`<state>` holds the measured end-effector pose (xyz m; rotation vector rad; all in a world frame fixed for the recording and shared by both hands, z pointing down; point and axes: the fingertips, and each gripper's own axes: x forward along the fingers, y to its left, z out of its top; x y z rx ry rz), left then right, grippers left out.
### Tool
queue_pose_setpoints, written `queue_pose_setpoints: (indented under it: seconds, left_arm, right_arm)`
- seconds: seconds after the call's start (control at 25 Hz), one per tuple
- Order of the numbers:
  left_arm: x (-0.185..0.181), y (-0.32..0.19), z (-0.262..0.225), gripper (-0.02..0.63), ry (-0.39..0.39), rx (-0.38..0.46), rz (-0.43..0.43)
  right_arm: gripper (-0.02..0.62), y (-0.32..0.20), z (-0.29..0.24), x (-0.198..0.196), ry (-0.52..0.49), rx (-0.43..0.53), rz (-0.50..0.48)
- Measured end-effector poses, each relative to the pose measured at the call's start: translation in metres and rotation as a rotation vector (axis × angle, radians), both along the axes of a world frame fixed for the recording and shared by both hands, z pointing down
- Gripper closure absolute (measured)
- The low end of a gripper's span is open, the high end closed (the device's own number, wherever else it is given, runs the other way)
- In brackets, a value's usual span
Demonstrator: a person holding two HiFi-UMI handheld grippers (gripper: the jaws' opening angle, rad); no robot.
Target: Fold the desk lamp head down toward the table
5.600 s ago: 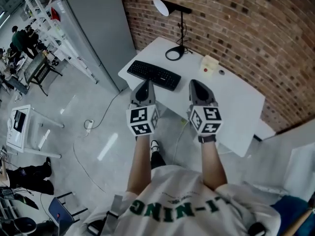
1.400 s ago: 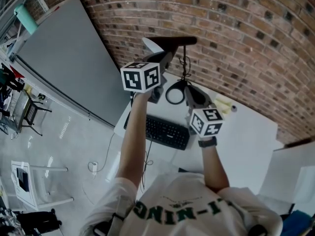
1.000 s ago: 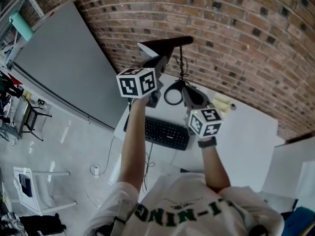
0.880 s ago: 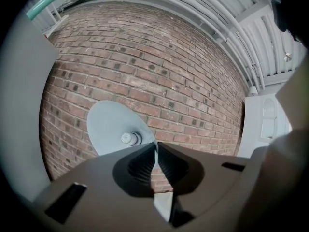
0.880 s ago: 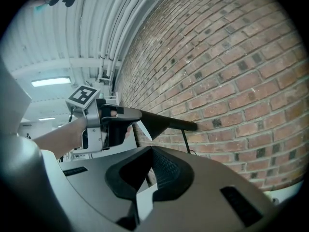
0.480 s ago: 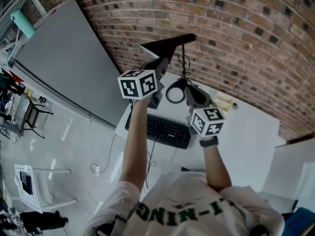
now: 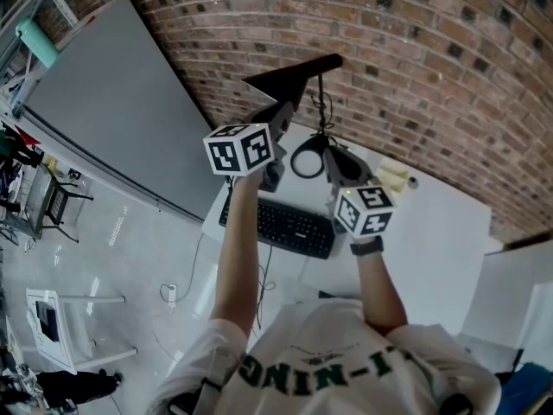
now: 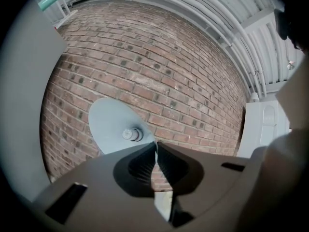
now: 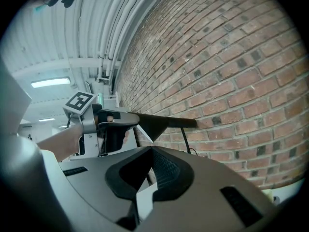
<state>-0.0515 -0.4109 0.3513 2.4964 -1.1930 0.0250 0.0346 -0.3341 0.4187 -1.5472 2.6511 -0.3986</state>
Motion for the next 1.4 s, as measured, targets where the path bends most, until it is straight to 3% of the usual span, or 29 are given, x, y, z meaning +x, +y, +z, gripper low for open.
queue_pose_setpoints:
  seconds: [1.4]
  left_arm:
    - [-0.002, 0.006, 0.052, 0.597, 0.083, -0.086, 0.004]
  right_arm:
    - [0.594, -0.005, 0.017, -0.01, 0.004, -0.031, -0.019]
